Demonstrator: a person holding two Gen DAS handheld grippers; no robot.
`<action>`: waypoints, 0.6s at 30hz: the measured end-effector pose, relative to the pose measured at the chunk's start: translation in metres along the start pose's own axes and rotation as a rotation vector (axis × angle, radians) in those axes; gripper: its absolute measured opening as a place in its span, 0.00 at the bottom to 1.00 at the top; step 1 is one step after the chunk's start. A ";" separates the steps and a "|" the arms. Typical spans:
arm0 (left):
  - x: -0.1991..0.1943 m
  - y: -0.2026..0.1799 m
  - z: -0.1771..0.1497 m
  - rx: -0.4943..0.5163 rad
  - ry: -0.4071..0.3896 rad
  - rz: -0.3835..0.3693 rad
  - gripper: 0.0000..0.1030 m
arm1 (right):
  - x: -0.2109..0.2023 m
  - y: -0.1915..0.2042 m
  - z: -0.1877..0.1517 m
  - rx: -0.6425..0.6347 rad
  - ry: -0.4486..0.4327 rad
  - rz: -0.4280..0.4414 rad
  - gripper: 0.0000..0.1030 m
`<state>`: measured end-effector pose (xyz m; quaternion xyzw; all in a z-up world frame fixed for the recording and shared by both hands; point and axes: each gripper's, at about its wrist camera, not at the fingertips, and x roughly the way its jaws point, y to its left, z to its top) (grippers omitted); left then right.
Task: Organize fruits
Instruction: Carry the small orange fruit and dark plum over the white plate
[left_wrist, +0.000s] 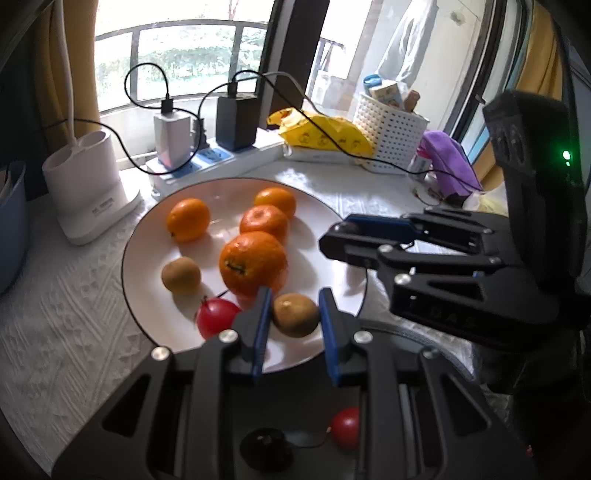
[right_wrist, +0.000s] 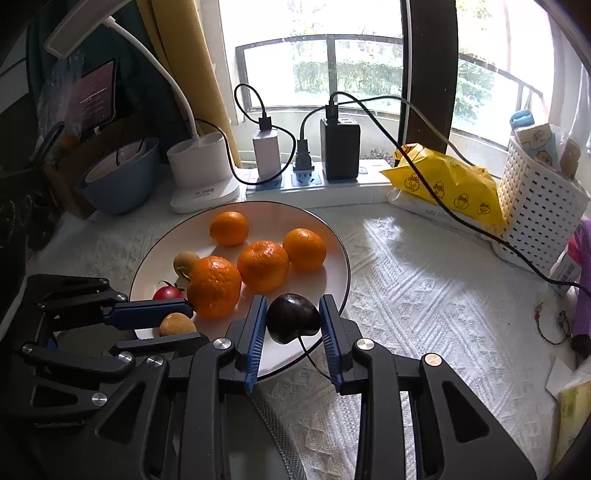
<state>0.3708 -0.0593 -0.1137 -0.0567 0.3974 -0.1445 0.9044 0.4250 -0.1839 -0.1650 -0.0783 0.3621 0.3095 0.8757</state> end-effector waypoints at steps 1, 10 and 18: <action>0.000 0.000 0.000 0.001 0.001 -0.001 0.26 | 0.001 0.000 0.000 0.001 0.002 0.001 0.30; -0.004 0.002 0.000 -0.018 -0.006 0.009 0.27 | -0.001 0.001 0.000 0.009 0.001 -0.006 0.30; -0.024 0.005 0.001 -0.031 -0.044 0.033 0.31 | -0.013 0.002 0.001 0.015 -0.016 -0.021 0.30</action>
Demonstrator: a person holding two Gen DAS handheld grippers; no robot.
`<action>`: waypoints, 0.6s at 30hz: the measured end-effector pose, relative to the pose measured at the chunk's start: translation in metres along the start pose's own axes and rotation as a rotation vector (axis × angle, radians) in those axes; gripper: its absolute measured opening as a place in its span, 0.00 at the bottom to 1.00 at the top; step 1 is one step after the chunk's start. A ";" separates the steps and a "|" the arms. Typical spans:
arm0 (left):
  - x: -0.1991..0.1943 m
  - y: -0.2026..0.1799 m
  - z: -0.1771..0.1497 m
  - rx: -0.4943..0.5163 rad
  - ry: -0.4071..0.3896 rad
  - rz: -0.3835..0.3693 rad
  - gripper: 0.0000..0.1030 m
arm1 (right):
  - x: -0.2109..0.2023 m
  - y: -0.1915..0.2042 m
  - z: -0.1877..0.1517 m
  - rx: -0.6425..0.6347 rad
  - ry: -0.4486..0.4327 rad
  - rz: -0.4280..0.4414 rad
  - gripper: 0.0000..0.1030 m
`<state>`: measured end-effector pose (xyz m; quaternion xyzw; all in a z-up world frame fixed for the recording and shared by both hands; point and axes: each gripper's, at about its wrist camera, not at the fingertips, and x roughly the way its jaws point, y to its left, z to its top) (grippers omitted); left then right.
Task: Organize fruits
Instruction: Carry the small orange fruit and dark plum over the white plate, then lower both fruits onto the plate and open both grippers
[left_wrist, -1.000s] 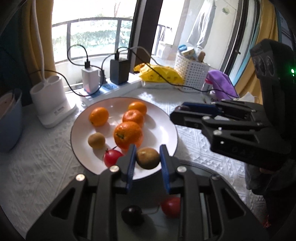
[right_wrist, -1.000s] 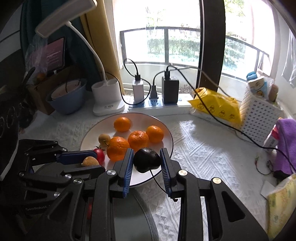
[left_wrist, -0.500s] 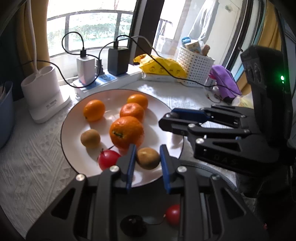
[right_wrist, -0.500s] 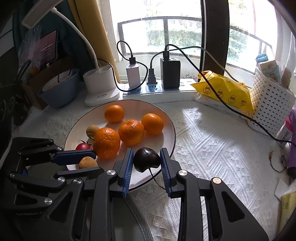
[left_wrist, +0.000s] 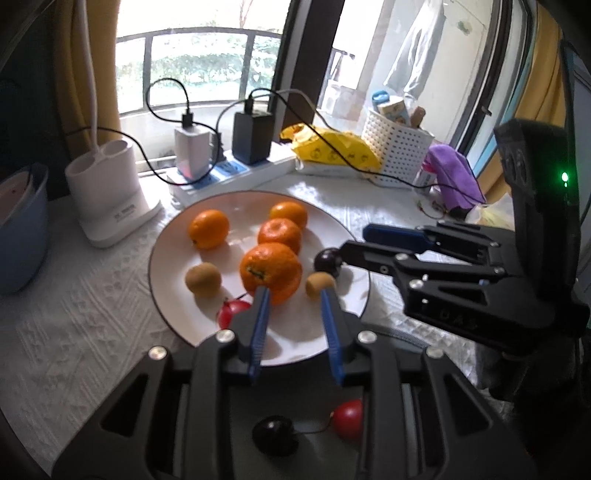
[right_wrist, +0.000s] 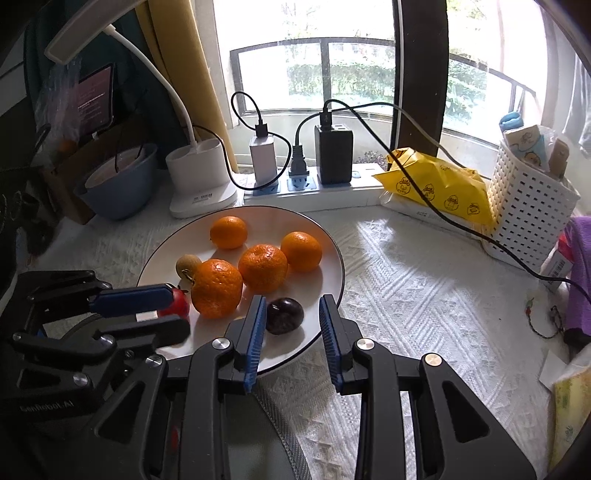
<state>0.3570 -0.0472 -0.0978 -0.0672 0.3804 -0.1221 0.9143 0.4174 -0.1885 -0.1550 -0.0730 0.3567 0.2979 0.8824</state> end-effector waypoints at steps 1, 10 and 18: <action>-0.003 0.001 0.000 -0.006 -0.007 -0.001 0.32 | -0.002 0.000 0.000 0.003 -0.002 -0.002 0.30; -0.032 0.001 0.000 -0.028 -0.064 0.019 0.41 | -0.028 0.006 -0.005 0.013 -0.028 -0.024 0.30; -0.058 0.000 -0.004 -0.037 -0.112 0.031 0.41 | -0.052 0.016 -0.011 0.012 -0.044 -0.038 0.30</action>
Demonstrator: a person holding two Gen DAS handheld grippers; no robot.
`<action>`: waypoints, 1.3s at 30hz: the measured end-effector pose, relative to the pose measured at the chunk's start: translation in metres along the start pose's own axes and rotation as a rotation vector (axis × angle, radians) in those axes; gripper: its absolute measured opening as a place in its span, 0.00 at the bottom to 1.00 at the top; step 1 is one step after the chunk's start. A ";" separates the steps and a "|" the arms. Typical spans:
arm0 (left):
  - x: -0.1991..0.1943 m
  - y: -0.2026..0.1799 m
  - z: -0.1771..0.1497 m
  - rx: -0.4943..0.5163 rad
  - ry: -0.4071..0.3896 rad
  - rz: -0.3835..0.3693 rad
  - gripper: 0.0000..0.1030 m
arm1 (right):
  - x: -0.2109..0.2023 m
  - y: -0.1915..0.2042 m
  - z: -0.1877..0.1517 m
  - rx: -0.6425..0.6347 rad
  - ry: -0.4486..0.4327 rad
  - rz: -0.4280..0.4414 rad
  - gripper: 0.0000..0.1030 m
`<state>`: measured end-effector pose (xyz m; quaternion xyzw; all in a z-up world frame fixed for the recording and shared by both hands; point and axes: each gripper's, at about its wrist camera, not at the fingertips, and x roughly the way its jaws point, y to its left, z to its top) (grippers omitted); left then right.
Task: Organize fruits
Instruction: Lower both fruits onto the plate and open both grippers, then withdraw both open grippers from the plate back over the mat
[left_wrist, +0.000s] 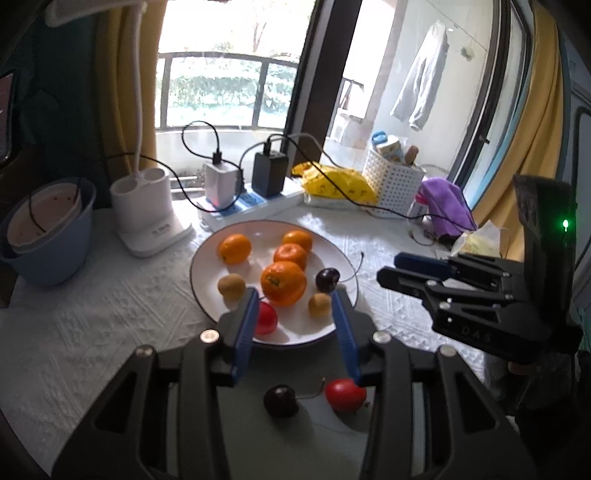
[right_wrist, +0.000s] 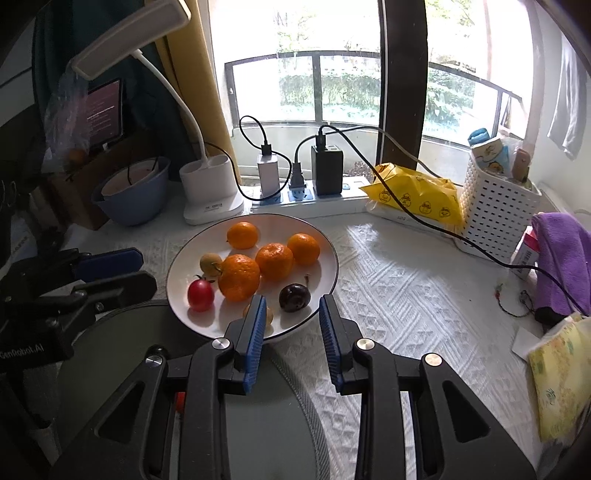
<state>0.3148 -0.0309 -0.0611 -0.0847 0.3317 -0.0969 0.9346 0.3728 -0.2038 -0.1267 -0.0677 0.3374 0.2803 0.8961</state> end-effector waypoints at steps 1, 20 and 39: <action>-0.004 0.000 0.000 -0.003 -0.007 0.002 0.41 | -0.004 0.002 0.000 -0.001 -0.004 -0.002 0.31; -0.076 0.033 -0.030 -0.061 -0.077 0.085 0.43 | -0.047 0.048 -0.012 -0.044 -0.030 -0.015 0.31; -0.094 0.065 -0.076 -0.169 -0.069 0.116 0.65 | -0.032 0.089 -0.049 -0.092 0.068 0.001 0.38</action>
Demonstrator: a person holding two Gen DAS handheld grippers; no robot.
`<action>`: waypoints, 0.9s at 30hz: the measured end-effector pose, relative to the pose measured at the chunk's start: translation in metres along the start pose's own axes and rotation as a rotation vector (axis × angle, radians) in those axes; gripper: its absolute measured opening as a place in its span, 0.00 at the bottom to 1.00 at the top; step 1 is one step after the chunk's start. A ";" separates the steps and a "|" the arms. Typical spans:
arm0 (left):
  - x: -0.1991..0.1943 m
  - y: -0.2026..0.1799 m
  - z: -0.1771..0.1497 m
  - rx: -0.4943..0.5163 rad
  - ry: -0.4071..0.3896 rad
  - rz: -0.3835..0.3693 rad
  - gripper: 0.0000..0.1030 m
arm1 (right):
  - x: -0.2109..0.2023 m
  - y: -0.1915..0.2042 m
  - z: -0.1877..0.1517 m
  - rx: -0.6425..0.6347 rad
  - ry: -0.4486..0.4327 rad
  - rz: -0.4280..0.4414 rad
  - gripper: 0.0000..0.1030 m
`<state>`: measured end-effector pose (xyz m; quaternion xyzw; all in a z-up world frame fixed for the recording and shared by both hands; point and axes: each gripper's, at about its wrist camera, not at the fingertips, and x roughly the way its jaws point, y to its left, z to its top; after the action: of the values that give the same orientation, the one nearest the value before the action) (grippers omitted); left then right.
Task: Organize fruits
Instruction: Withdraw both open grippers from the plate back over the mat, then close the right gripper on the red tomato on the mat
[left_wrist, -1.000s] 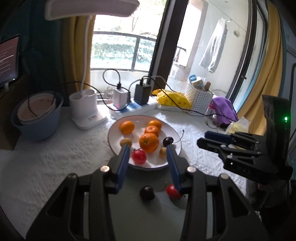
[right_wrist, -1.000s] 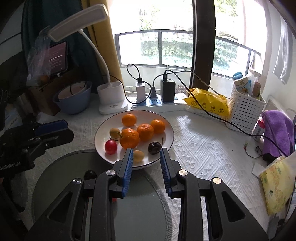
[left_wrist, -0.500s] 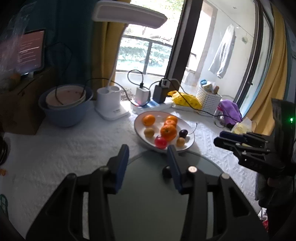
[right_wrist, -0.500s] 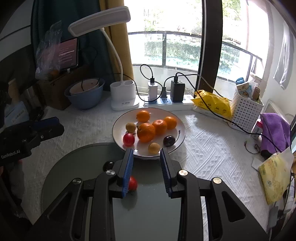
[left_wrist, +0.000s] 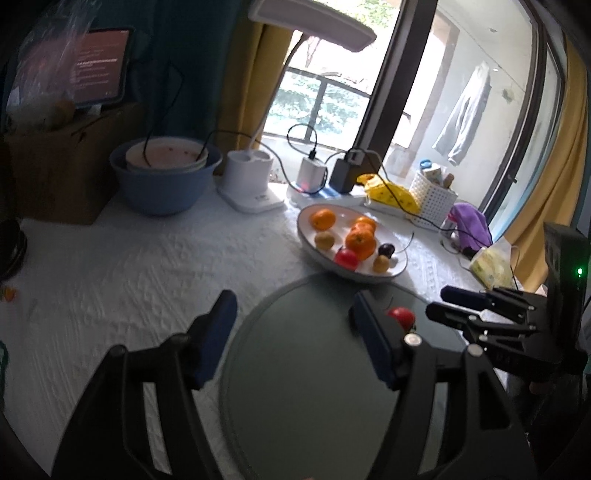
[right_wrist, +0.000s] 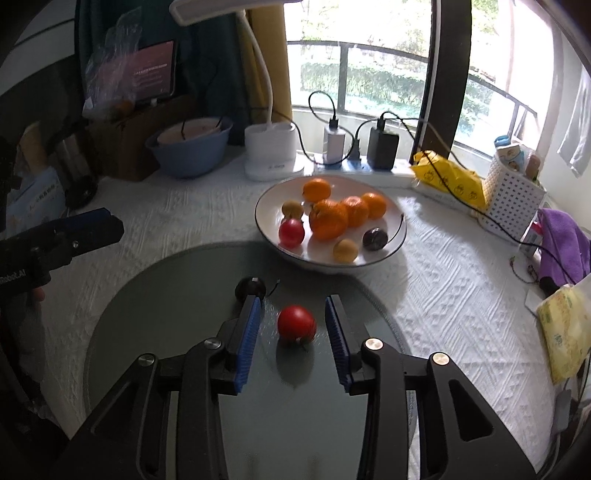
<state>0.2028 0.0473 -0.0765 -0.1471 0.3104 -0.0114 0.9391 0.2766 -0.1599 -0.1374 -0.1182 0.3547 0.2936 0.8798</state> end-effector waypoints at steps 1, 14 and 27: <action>0.002 0.001 -0.004 -0.002 0.010 0.000 0.65 | 0.002 0.001 -0.002 -0.001 0.006 -0.001 0.40; 0.039 0.005 -0.015 0.029 0.110 0.007 0.65 | 0.038 -0.006 -0.008 0.013 0.081 0.010 0.47; 0.074 -0.013 -0.009 0.096 0.160 -0.036 0.65 | 0.059 -0.009 -0.009 -0.028 0.141 0.055 0.36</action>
<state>0.2579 0.0236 -0.1227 -0.1061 0.3811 -0.0547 0.9168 0.3115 -0.1455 -0.1847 -0.1410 0.4146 0.3134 0.8426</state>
